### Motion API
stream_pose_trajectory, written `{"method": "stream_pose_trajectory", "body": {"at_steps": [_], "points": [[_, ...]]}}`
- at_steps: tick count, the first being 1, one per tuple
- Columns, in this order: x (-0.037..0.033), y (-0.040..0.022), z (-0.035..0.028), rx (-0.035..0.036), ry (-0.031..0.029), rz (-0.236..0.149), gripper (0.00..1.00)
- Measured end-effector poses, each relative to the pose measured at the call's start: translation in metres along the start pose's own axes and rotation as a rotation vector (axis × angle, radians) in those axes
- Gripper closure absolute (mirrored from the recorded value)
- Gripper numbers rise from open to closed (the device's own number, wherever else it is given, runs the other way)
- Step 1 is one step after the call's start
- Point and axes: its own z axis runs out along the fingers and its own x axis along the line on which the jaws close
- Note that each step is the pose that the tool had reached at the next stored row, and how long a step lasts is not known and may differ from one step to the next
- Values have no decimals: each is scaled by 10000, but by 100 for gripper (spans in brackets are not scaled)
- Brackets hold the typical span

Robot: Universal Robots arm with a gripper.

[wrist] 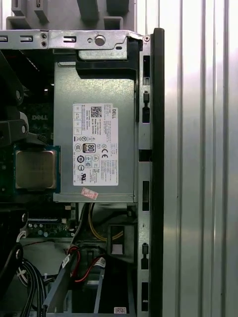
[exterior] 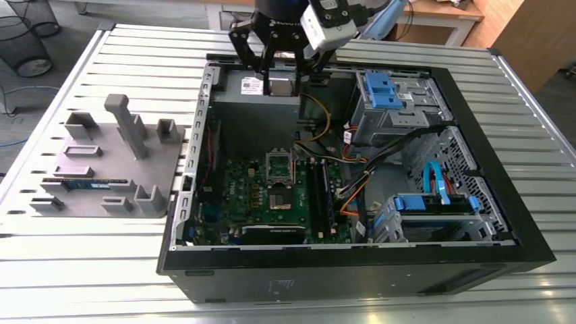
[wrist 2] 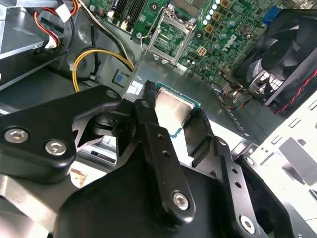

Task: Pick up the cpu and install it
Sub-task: 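Pick up the cpu and move it towards the insertion slot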

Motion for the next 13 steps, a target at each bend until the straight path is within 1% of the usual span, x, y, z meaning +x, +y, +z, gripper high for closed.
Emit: {"method": "stream_pose_trajectory", "body": {"at_steps": [2, 4, 10, 13], "points": [[0, -4, 0, 3, 0, 1, 53], [-1, -22, 0, 8, 0, 0, 53], [-1, -25, 2, 7, -1, -1, 53], [-1, -39, 7, 10, 0, -1, 53]]}}
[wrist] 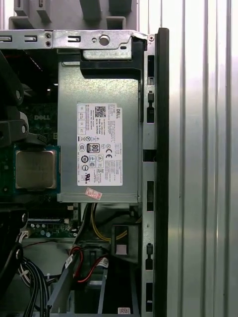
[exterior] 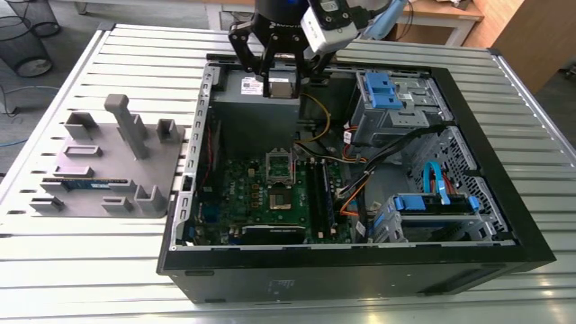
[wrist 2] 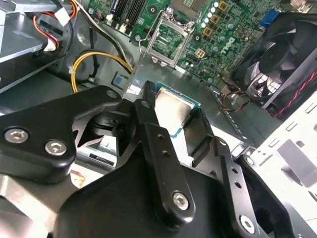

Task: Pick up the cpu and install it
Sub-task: 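Pick up the cpu and move it towards the insertion slot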

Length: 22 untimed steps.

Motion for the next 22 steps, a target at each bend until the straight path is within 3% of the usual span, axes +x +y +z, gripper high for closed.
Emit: {"method": "stream_pose_trajectory", "body": {"at_steps": [22], "points": [[-3, -309, 79, -40, -2, 0, 53]]}}
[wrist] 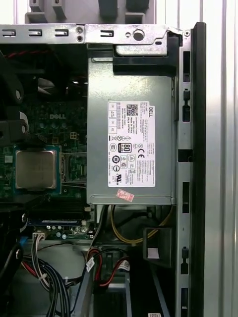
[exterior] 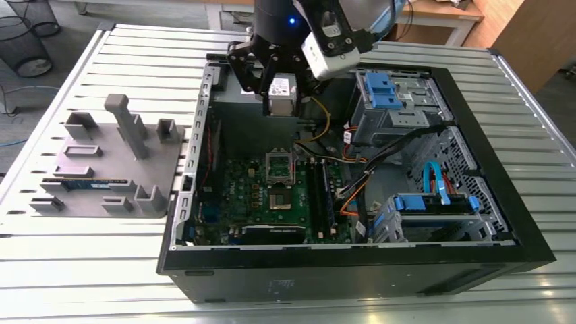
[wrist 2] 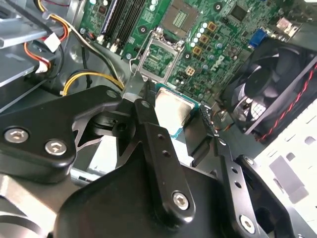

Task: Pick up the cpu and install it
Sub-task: 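Pick up the cpu and move it towards the insertion slot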

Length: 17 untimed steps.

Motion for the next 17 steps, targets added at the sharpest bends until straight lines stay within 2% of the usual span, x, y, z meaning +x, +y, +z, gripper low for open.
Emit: {"method": "stream_pose_trajectory", "body": {"at_steps": [12, 17], "points": [[0, -138, 137, -6, 1, 1, 53], [-1, -220, 197, -9, 0, 1, 53]]}}
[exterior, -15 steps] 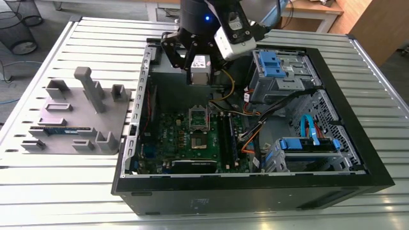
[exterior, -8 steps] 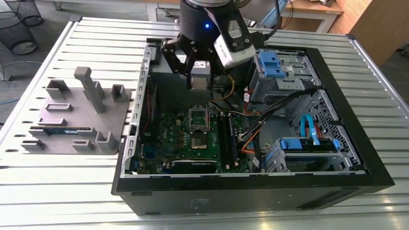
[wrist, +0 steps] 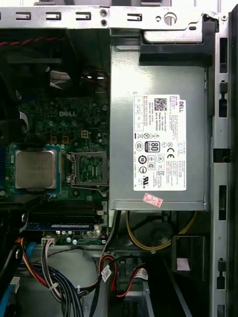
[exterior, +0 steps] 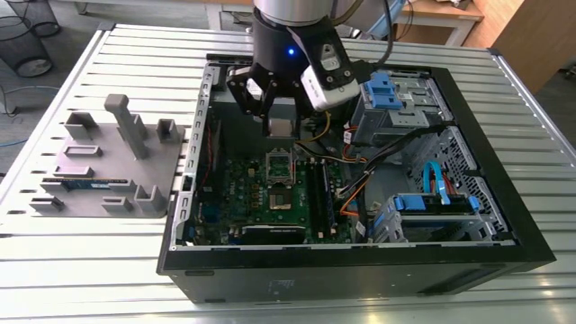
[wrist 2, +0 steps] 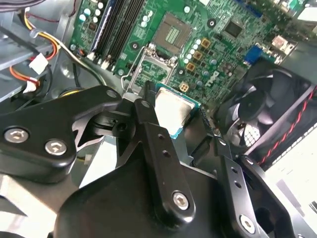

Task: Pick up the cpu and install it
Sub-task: 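Pick up the cpu and move it towards the insertion slot, then place the cpu into insertion slot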

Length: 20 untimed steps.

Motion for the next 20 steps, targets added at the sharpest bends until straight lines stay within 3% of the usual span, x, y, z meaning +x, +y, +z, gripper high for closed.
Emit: {"method": "stream_pose_trajectory", "body": {"at_steps": [10, 20], "points": [[-1, -129, 104, -4, 0, -1, 53], [-2, -150, 145, -4, 0, -1, 53]]}}
